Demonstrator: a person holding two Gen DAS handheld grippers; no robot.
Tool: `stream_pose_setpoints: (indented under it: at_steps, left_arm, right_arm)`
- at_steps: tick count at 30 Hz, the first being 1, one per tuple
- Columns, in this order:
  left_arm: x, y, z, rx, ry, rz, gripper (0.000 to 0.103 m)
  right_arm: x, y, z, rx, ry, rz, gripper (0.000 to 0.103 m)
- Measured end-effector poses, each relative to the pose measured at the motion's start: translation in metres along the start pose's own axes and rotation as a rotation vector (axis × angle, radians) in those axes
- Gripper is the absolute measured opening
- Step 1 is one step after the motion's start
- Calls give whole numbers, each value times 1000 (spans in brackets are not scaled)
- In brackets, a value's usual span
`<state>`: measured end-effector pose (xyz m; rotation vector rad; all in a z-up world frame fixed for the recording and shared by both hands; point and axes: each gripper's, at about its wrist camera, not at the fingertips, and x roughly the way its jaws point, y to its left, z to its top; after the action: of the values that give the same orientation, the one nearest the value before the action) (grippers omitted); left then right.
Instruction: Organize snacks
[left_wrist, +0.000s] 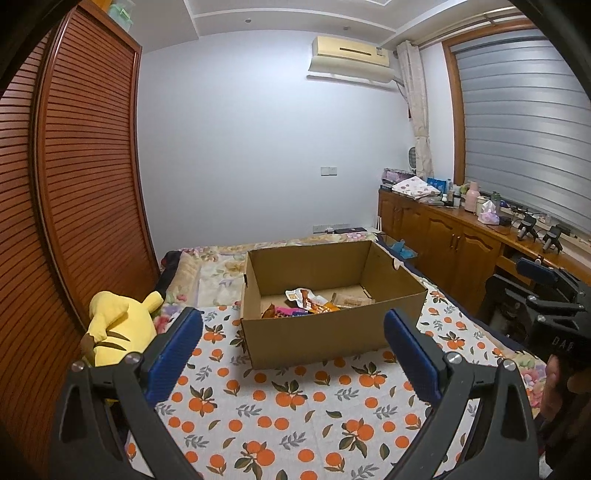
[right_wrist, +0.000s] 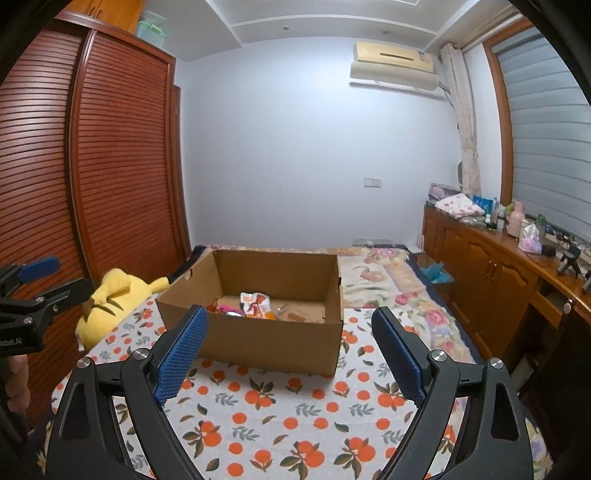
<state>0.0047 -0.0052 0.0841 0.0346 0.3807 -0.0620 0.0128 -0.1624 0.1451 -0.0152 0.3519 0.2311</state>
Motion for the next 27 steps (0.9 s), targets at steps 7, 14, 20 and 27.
stream_pose_setpoints:
  at_steps: [7, 14, 20, 27]
  left_arm:
    - [1, 2, -2, -2, 2, 4, 100]
    - [1, 2, -4, -1, 2, 7, 100]
    - [1, 2, -5, -2, 3, 7, 100]
    - [1, 3, -10, -4, 10, 8, 100]
  right_arm:
    - [1, 0, -1, 4, 6, -2, 92]
    - [1, 0, -2, -1, 4, -3, 92]
    - [1, 0, -3, -2, 5, -1, 92]
    - [1, 1, -2, -1, 5, 1, 92]
